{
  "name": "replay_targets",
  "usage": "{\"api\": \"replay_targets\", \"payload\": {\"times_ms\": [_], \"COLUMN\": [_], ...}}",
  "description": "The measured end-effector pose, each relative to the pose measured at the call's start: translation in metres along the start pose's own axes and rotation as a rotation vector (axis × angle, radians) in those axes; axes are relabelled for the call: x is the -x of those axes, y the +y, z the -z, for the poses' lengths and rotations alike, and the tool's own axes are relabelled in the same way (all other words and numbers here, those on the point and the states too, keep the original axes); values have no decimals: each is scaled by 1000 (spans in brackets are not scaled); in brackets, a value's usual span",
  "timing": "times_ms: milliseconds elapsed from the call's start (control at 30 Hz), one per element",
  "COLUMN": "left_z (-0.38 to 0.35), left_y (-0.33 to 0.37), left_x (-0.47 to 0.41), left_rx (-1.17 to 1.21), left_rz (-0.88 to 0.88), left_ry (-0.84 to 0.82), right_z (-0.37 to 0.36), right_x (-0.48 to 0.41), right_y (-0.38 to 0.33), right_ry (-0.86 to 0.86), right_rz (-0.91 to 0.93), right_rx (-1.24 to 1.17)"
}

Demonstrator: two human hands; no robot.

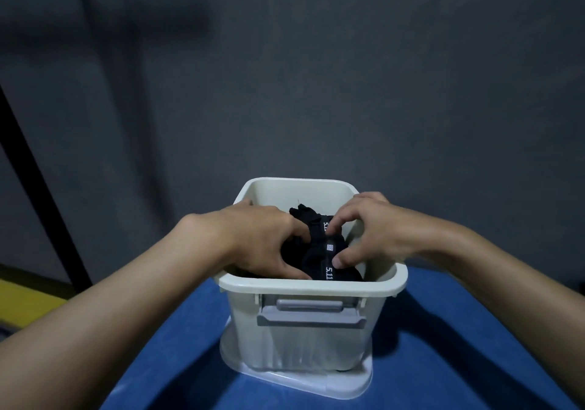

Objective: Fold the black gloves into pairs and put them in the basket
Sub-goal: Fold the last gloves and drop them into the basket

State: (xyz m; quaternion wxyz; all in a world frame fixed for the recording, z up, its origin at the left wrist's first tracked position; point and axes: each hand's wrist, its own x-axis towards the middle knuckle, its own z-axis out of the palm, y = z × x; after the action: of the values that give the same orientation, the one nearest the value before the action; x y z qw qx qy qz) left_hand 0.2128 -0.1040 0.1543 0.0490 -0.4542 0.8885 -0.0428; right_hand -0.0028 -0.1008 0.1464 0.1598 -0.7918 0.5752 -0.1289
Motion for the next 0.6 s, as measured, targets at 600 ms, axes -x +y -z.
{"api": "replay_targets", "payload": {"times_ms": [600], "left_z": [53], "left_y": [78], "left_x": [-3], "left_rx": [342], "left_rz": [-46], "left_ry": [415], "right_z": [33], "right_x": [91], "right_y": [45], "right_ry": [324], "right_rz": [159], "right_rx": [-220]}}
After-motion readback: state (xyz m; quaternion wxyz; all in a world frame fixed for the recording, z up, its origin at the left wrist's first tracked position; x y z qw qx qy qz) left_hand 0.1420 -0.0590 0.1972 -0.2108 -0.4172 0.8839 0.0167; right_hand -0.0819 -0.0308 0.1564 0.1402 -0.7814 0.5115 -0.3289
